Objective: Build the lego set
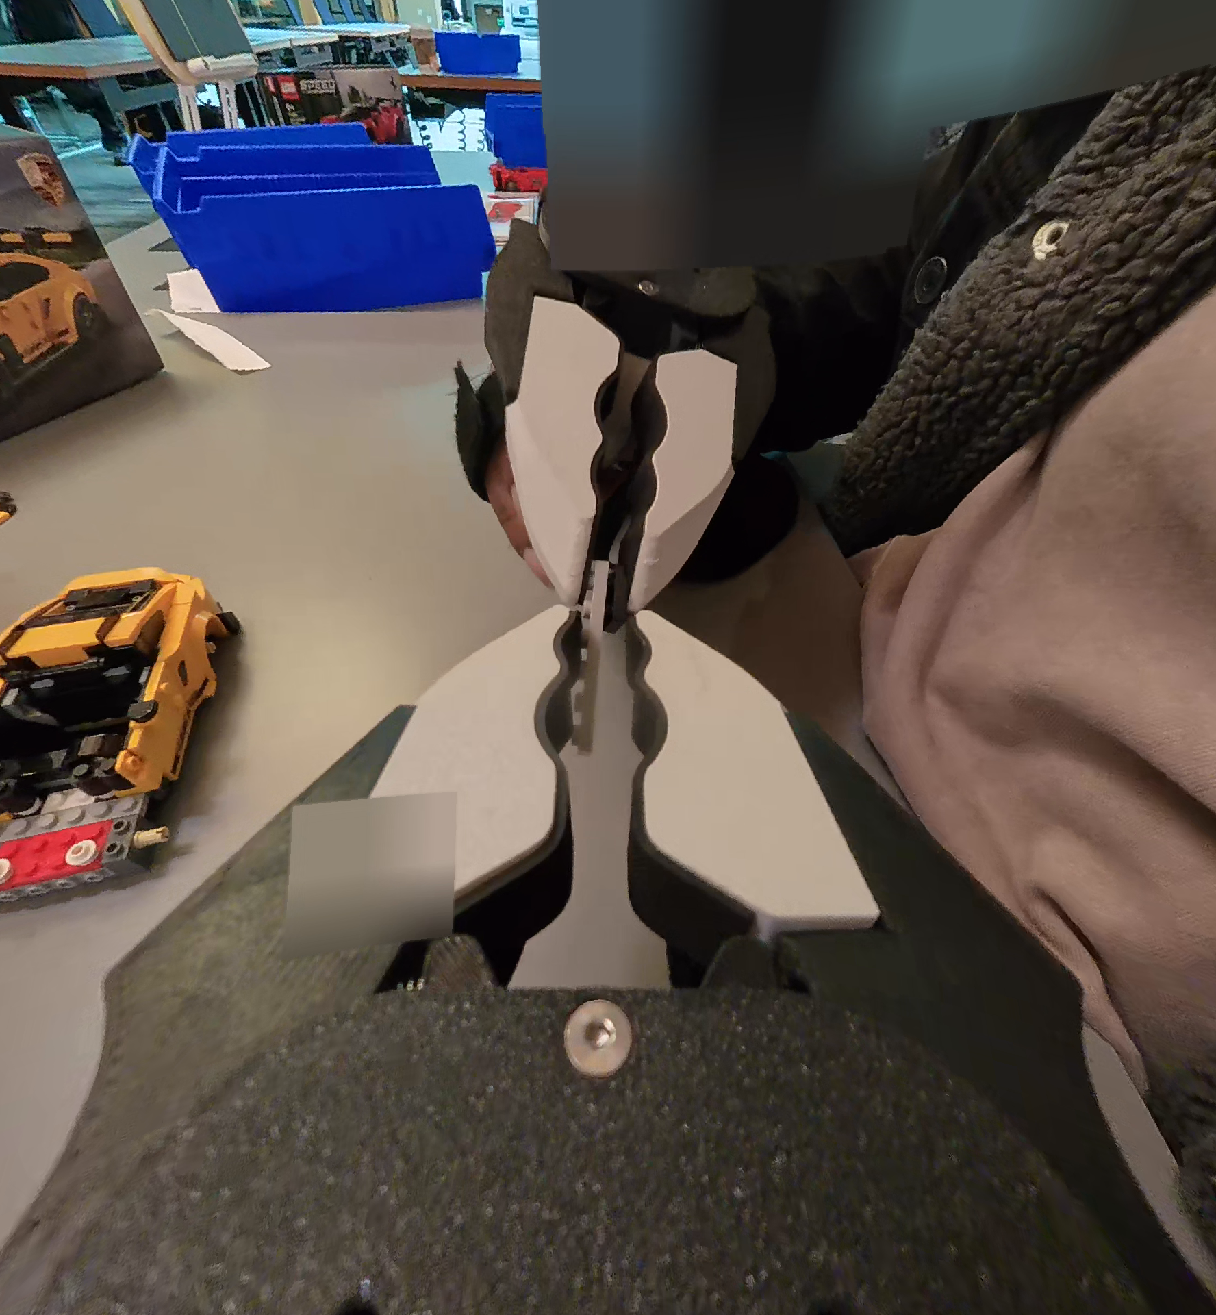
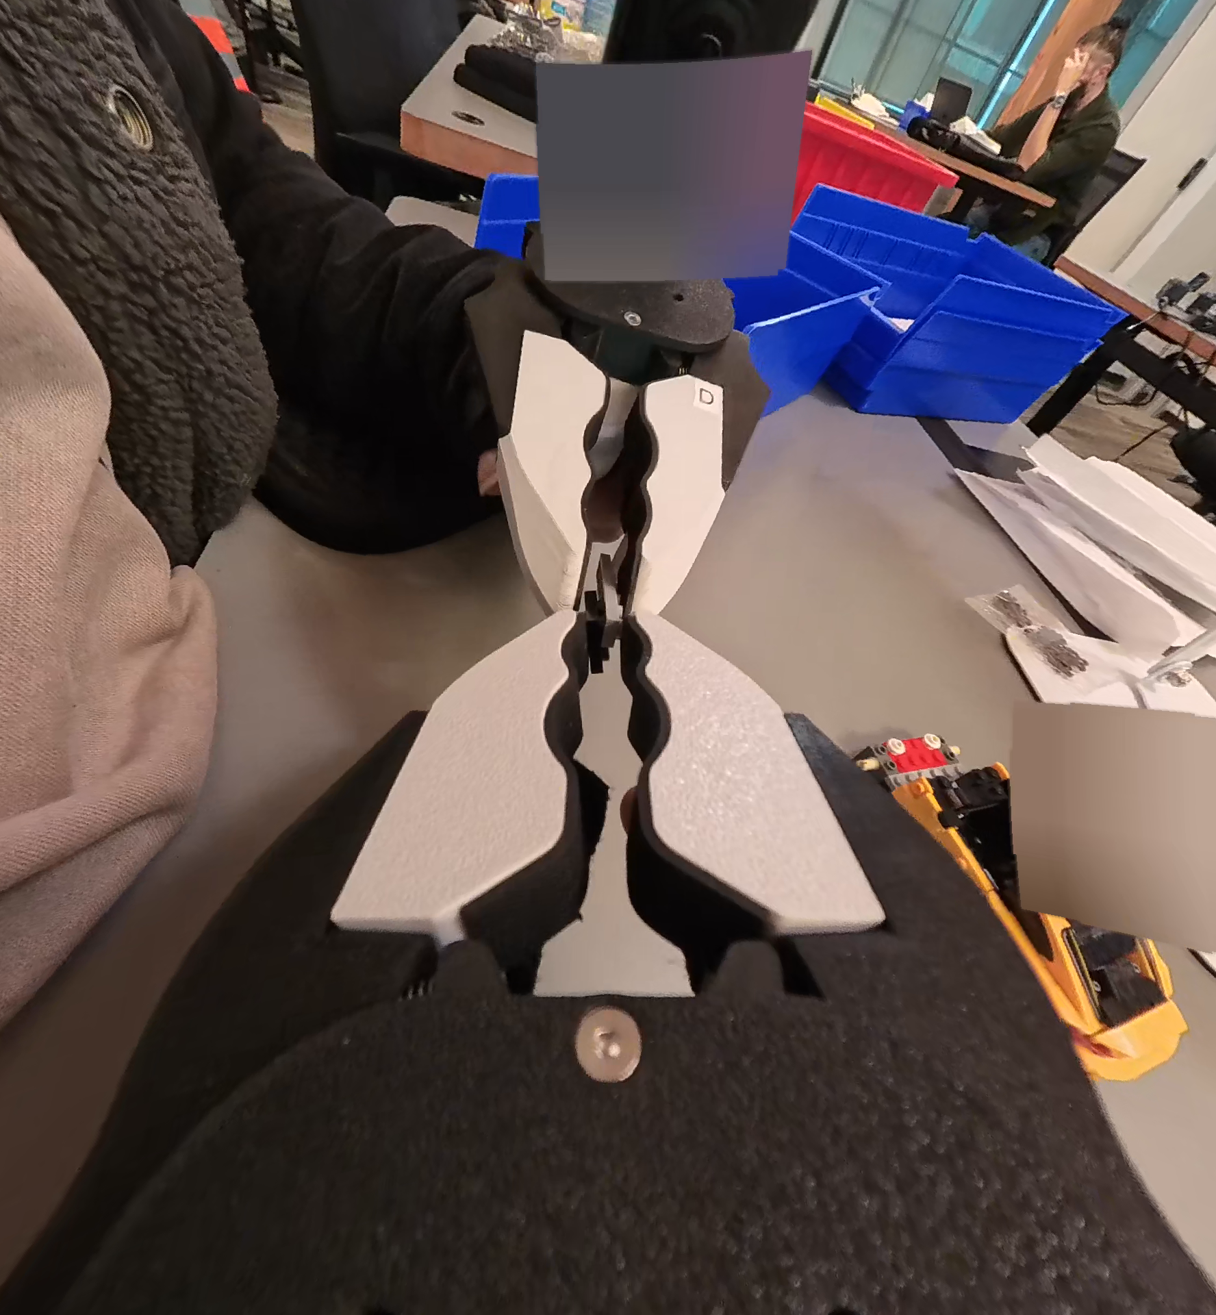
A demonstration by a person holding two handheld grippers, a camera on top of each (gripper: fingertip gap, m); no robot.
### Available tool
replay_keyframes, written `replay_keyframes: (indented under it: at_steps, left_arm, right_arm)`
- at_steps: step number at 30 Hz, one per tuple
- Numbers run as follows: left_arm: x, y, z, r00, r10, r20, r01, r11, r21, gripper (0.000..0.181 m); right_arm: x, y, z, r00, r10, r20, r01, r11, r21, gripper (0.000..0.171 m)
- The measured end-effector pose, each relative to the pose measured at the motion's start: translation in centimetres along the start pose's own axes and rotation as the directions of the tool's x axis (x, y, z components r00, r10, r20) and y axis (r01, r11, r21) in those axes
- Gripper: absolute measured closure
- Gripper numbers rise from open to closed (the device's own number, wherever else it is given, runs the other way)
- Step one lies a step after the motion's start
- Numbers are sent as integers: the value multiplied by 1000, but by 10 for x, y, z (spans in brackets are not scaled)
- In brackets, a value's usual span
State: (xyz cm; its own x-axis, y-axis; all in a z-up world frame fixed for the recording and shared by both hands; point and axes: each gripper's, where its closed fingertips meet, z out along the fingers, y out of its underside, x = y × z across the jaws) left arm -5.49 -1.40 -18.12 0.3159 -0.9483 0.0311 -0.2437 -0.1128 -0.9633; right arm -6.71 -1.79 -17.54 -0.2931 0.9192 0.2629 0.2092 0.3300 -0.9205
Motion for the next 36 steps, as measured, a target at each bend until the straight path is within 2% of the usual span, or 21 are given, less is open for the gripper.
replay_keyframes:
  at_steps: [5, 16, 21, 24, 26, 28, 32, 36]
  left_arm:
    - [4, 0, 0, 995, -81, -61, 82, 997, 11, 171]
    - [5, 21, 9, 980, 191, 48, -178, 964, -198, 173]
    - [0, 20, 6, 982, 179, 55, -167, 970, -176, 173]
    - [1, 18, 3, 996, 92, 24, -88, 987, -132, 173]
    - [1, 16, 2, 999, -37, -20, 34, 994, -107, 173]
    - [-4, 18, 3, 996, -89, -5, 88, 991, -97, 173]
    - [-19, 22, 2, 989, 67, 129, -50, 990, -130, 168]
    - [-31, 22, 0, 923, 284, 259, -234, 950, -208, 166]
  right_arm:
    - [-3, -1, 0, 1000, 17, 23, -18, 1000, 7, 162]
    - [-14, 18, -1, 998, 19, 52, -15, 997, -80, 163]
    - [-7, 17, 3, 1000, -11, 9, 11, 996, -93, 163]
    - [-5, 13, 4, 1000, -19, -4, 19, 996, -92, 160]
    - [-5, 12, 4, 997, 76, 23, -74, 994, -85, 163]
    - [-1, 16, 5, 972, 231, 35, -227, 969, -98, 163]
    - [12, 23, 2, 892, 452, 17, -448, 888, -105, 163]
    - [20, 20, -2, 719, 692, 67, -688, 722, -73, 163]
